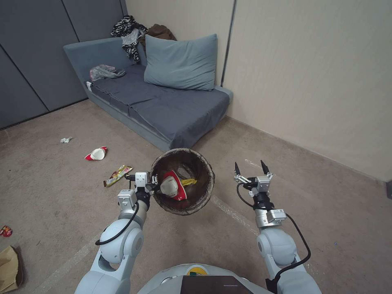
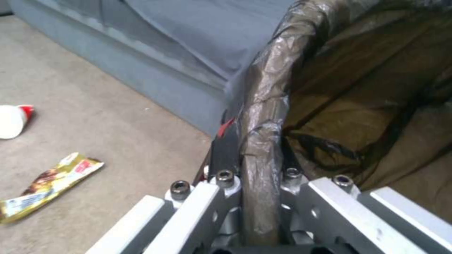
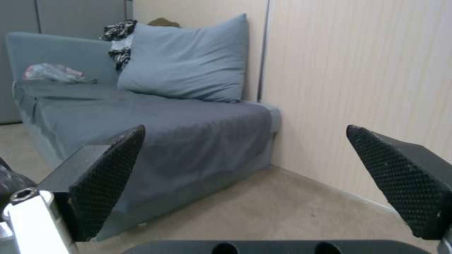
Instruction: Pick up the trash bin, then pick up the garbage from the floor and place it into the trash bin.
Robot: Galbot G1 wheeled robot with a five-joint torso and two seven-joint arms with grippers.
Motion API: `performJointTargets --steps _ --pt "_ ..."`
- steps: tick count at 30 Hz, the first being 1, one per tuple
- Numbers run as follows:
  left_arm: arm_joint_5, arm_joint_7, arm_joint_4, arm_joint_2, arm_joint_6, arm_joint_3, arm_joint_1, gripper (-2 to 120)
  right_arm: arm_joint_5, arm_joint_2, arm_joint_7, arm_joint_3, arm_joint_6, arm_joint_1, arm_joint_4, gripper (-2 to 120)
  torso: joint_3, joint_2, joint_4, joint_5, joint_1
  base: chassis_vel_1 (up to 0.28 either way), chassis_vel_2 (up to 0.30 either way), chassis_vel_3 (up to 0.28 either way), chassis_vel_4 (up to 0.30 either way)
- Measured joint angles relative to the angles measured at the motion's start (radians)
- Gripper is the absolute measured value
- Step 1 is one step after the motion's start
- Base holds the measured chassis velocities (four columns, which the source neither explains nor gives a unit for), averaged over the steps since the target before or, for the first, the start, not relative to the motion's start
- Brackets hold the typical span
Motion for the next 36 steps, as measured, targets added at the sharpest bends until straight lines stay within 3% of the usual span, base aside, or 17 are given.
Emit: performJointTargets --steps 36 --pt "0.001 -0.003 -0.006 0.003 -0.005 0.000 0.001 0 -0.026 -0.013 -0.039 0.023 0.092 0.043 -0.074 100 0.000 0.000 -0.0001 0.0000 0.000 0.104 0.101 0.100 0.103"
